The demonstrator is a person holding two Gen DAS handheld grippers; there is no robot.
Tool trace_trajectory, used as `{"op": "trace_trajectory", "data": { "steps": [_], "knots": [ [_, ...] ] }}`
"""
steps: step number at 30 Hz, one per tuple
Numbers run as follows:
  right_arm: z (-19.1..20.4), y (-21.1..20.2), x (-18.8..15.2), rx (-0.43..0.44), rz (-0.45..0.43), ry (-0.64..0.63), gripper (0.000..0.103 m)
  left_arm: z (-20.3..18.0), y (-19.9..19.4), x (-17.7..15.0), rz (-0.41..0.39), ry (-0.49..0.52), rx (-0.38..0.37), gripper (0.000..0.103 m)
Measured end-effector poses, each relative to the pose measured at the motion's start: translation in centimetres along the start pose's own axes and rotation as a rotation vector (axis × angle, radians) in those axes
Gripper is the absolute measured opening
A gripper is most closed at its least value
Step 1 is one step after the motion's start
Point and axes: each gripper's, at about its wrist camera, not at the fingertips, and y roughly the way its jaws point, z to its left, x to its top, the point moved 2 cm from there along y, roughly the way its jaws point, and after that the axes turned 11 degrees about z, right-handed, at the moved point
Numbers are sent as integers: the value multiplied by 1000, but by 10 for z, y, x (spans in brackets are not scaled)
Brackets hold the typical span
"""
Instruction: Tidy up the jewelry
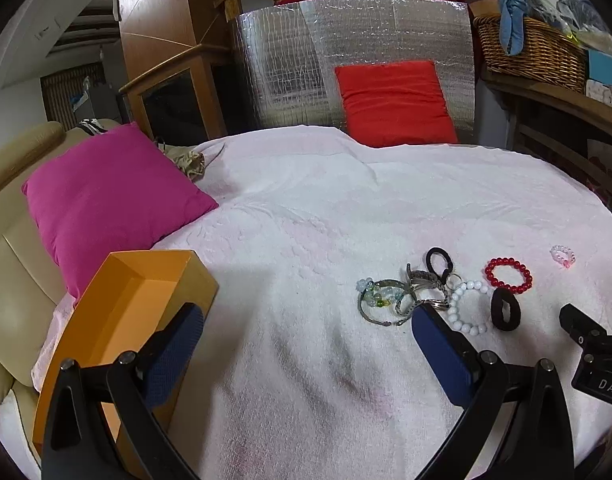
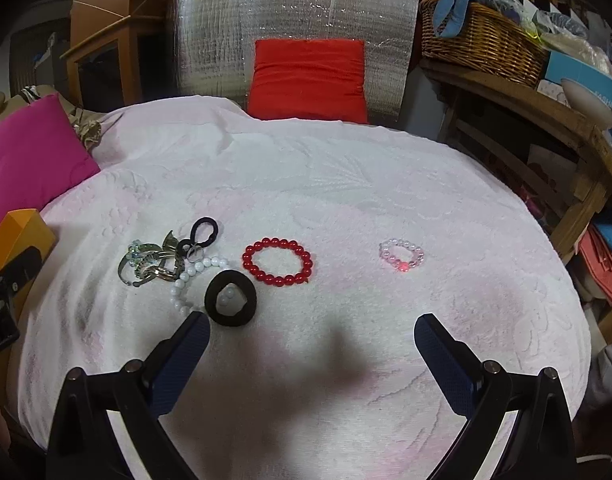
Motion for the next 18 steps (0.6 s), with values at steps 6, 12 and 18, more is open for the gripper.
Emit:
{"op": "trace_trajectory", "data": {
  "steps": [6, 12, 18],
  "knots": [
    [-12, -10, -5, -4, -17, 10, 103, -4, -11, -6, -12, -1, 26, 103],
    [-26, -27, -14, -17, -44, 25, 103, -8, -30, -18, 5, -30, 22, 103],
    [-33, -50, -21, -7, -68, 50, 103, -12, -58, -27, -11, -27, 37, 103]
  ]
}}
